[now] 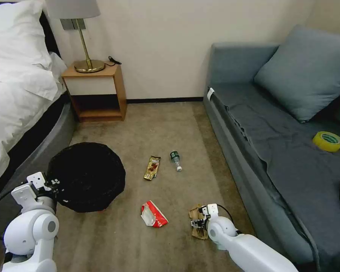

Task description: Pick up the trash bin, then pick up the garbage on the floor and place it into the trash bin.

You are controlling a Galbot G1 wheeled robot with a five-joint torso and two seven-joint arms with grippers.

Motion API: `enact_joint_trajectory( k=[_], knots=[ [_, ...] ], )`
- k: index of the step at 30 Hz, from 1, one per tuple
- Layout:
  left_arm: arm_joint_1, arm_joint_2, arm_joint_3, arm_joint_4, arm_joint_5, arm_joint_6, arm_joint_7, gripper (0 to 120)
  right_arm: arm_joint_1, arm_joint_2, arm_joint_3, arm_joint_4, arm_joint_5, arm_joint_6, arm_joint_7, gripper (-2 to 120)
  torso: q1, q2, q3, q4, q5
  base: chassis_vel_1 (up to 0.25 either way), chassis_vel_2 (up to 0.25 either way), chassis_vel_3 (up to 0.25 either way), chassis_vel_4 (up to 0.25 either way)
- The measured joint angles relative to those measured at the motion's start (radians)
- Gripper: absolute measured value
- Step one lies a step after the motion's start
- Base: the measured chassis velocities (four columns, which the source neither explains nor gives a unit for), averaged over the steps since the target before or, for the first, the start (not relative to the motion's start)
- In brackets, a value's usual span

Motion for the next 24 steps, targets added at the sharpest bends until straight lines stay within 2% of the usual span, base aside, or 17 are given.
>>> enact_joint_trajectory(
  k=[4, 6, 9, 10, 14, 16, 19, 20, 24],
  knots=[
    [-0.001, -0.001, 0.002, 0.0, 0.001, -0.002, 0.0, 3, -0.007, -0.007, -0.005, 0.0, -0.001, 0.003, -0.002, 73, 0.0, 0.0, 0.0, -0.0001, 0.0, 0.0, 0.0, 0.0, 0.0],
    [-0.001, -0.001, 0.002, 0.0, 0.001, -0.002, 0.0, 3, -0.008, -0.008, -0.006, -0.001, -0.002, 0.004, -0.003, 69, 0.0, 0.0, 0.0, 0.0, 0.0001, 0.0, 0.0, 0.0, 0.0],
    [-0.001, -0.001, 0.002, 0.0, 0.003, -0.003, 0.0, 3, -0.013, -0.014, -0.006, 0.0, -0.002, 0.006, -0.004, 54, 0.0, 0.0, 0.0, 0.0, 0.0001, 0.0, 0.0, 0.0, 0.0],
    [-0.001, -0.001, 0.002, 0.0, 0.003, -0.003, 0.0, 3, -0.013, -0.014, -0.006, 0.0, -0.002, 0.006, -0.004, 54, 0.0, 0.0, 0.0, 0.0, 0.0001, 0.0, 0.0, 0.0, 0.0],
    [-0.001, -0.002, 0.002, 0.003, 0.006, -0.006, 0.0, 3, -0.022, -0.022, -0.005, 0.004, -0.005, 0.011, -0.006, 36, 0.0, 0.0, 0.0, -0.0001, 0.0001, 0.0, 0.0, 0.0, 0.0],
    [-0.001, -0.002, 0.002, 0.004, 0.007, -0.007, 0.0, 3, -0.023, -0.023, -0.005, 0.006, -0.006, 0.012, -0.007, 33, 0.0, 0.0, 0.0, -0.0001, 0.0, 0.0, 0.0, 0.0, 0.0],
    [-0.001, -0.003, 0.002, 0.004, 0.009, -0.008, 0.0, 3, -0.026, -0.029, -0.004, 0.015, -0.007, 0.018, -0.007, 18, 0.0, 0.0, 0.0, -0.0001, 0.0001, 0.0, 0.0, 0.0, 0.0],
    [-0.001, -0.003, 0.002, 0.004, 0.009, -0.008, 0.0, 3, -0.026, -0.029, -0.004, 0.015, -0.007, 0.018, -0.007, 18, 0.0, 0.0, 0.0, -0.0001, 0.0001, 0.0, 0.0, 0.0, 0.0],
    [-0.001, -0.004, 0.005, 0.007, 0.01, -0.01, 0.0, 3, -0.033, -0.043, 0.002, 0.035, -0.007, 0.03, -0.004, 4, 0.0, 0.0, 0.0, -0.0001, 0.0001, 0.0, 0.0, 0.0, 0.0]
  ],
)
